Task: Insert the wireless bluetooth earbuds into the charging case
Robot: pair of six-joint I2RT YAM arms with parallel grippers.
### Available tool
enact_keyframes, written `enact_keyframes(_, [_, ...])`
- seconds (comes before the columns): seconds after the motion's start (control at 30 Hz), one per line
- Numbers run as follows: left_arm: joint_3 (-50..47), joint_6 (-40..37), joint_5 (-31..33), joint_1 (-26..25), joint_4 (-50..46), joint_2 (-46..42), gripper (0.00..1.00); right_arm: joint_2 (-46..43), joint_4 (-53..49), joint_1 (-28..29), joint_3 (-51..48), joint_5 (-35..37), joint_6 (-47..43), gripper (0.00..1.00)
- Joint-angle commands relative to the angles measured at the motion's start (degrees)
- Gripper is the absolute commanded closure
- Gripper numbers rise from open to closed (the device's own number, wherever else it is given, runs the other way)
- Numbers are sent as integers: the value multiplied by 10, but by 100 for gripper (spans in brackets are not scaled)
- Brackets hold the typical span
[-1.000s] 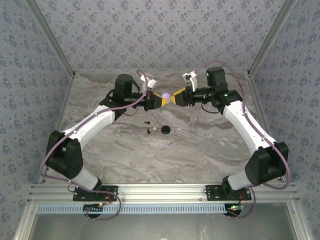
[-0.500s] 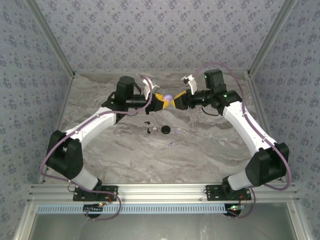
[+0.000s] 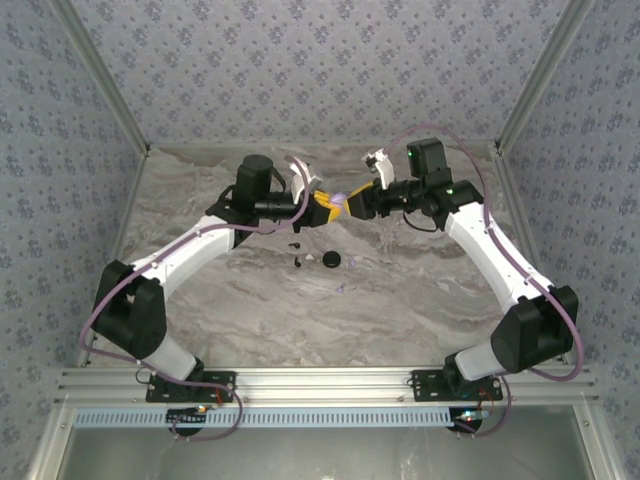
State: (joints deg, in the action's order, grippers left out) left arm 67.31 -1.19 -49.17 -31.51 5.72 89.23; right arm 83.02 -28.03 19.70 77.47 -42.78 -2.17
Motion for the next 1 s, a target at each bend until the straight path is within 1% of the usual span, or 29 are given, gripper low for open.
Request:
enact_keyframes(0.0, [-3,-21,-23,-8,-3,-26,83,3,17,0,21,50,20,50])
enact_keyframes(0.2, [-5,-24,-22,-8,-4,-29,83,2,20,0,22,76,29,50])
enact_keyframes(0.33, [-6,-15,0,-8,-3,-27,83,-7,20,-1,19,91,34,47])
enact_keyframes(0.43, [-10,4,21,-2,5,-22,83,-17,21,-5,10,126,44,46])
enact_keyframes(0.57, [-28,31,37,9,23,-22,83,-16,-8,-15,3,173,53,45])
enact_keyframes(0.7, [-58,38,71,11,28,-38,84,-7,-22,-24,-22,184,63,44])
enact_keyframes(0.83, [-91,60,105,10,33,-61,83,6,-26,-25,-55,196,85,44])
enact_keyframes(0.97, [-132,76,131,10,42,-98,83,27,-30,-21,-83,191,96,45])
